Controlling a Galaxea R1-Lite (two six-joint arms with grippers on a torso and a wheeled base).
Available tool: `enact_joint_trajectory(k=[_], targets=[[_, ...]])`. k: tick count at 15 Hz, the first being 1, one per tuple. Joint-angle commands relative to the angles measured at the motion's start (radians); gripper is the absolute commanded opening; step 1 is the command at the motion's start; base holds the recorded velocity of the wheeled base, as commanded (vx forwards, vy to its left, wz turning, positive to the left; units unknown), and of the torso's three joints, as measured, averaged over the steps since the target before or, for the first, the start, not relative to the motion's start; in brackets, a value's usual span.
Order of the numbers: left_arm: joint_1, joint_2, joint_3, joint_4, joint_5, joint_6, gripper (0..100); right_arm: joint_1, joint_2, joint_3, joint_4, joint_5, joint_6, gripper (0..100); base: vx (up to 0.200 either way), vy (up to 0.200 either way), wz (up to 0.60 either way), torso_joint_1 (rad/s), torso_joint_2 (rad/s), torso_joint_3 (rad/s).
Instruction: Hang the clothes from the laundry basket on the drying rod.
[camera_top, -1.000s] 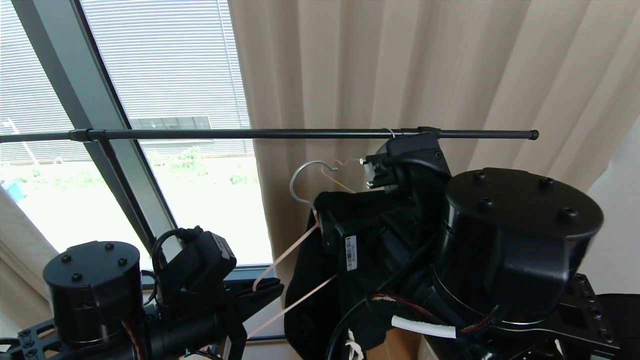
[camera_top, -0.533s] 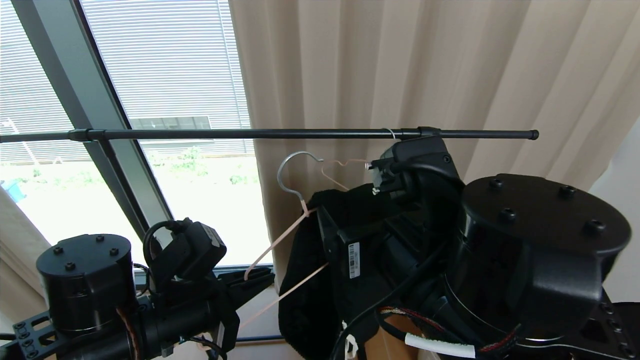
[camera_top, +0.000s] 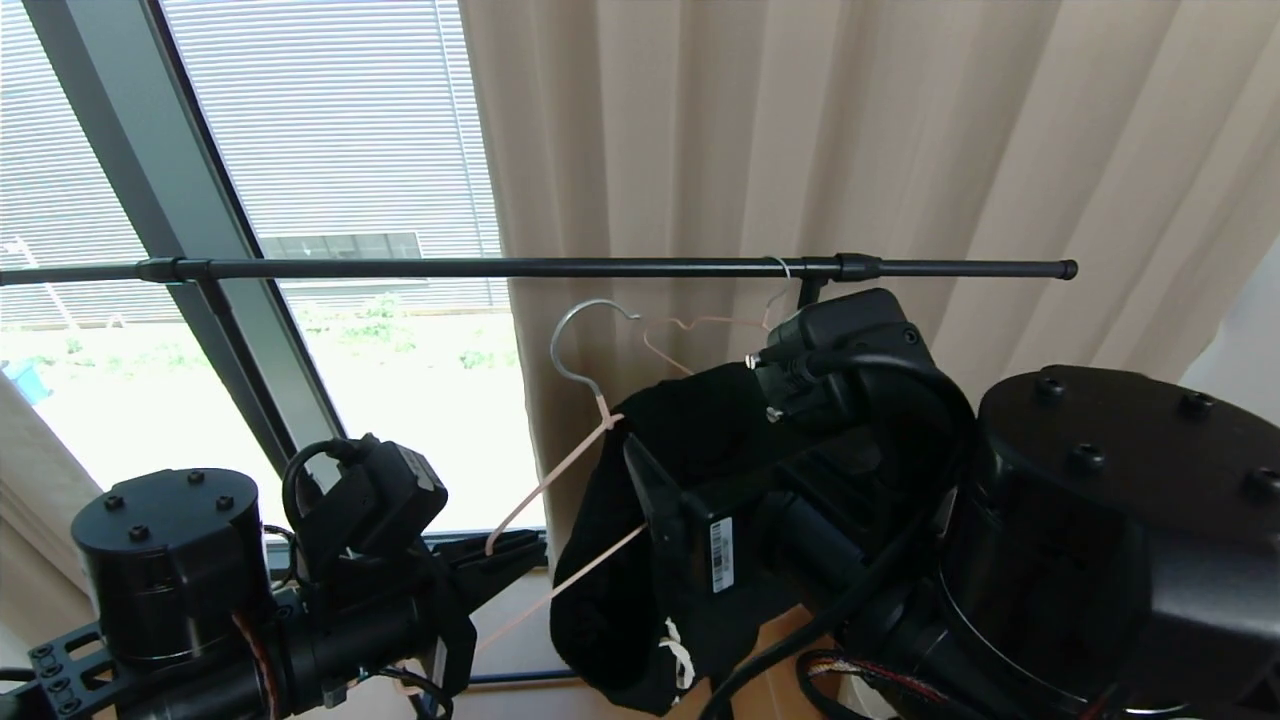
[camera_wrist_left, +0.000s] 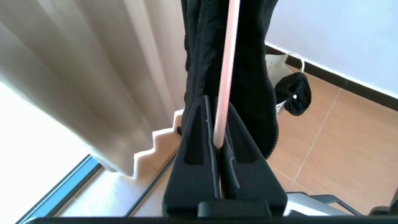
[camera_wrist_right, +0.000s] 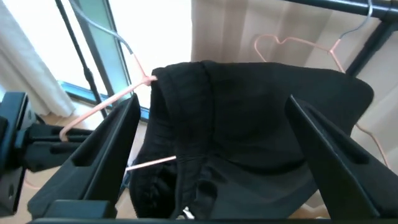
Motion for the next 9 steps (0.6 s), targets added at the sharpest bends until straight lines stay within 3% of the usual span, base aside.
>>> enact_joint_trajectory(k=[1,2,6,7,9], targets=[[0.044,-0.002,0.020,-0.008,-0.057,0.007,0,-0.015,-0.045,0.036,0.009,0.039,-0.007,100,0.000,0.000,0.00,0.000,0.00,0.000],[0.082,-0.002,0.038,-0.023,-0.125,0.013,0,-0.042,-0.071,0.055,0.010,0.082,-0.041,100,0.000,0.000,0.00,0.000,0.00,0.000],[0.131,0.003,0.055,-0.051,-0.197,0.027,0,-0.125,-0.200,0.133,0.058,0.290,-0.164,100,0.000,0.000,0.00,0.000,0.00,0.000],[0.157,0.001,0.067,-0.051,-0.254,0.056,0,-0.168,-0.254,0.124,0.145,0.405,-0.198,100,0.000,0.000,0.00,0.000,0.00,0.000],[0.199,0.001,0.084,-0.051,-0.304,0.117,0,-0.208,-0.314,0.099,0.245,0.500,-0.204,100,0.000,0.000,0.00,0.000,0.00,0.000]])
